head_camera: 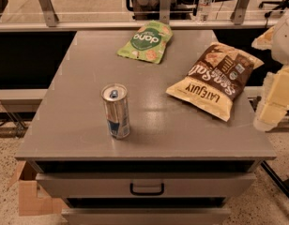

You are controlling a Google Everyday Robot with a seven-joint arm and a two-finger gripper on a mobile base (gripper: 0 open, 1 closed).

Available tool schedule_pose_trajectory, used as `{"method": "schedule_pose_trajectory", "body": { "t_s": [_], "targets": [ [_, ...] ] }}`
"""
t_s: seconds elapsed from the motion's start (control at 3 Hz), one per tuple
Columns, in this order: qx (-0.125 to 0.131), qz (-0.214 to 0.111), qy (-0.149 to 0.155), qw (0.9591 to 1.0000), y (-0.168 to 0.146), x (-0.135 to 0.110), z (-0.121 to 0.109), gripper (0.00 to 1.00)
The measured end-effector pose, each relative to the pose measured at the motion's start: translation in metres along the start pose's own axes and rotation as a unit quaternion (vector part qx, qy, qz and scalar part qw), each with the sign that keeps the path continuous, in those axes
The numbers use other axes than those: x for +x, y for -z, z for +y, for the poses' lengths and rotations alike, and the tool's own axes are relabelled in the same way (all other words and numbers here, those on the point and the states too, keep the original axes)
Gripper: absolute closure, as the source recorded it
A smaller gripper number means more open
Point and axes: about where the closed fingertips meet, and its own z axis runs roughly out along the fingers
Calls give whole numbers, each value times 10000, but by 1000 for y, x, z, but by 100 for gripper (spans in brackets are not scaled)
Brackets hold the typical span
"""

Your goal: Move redbull can near green rice chip bag

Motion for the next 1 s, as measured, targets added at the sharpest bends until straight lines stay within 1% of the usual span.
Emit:
{"method": "schedule_pose_trajectory", "body": {
  "t_s": [0.33,0.67,1.0],
  "targets": [
    [2,-14,0,10000,0,0,0,0],
    [36,-332,-10,9994,5,-3,2,0],
    [-158,-1158,93,9931,-38,-14,-7,0]
  ]
}}
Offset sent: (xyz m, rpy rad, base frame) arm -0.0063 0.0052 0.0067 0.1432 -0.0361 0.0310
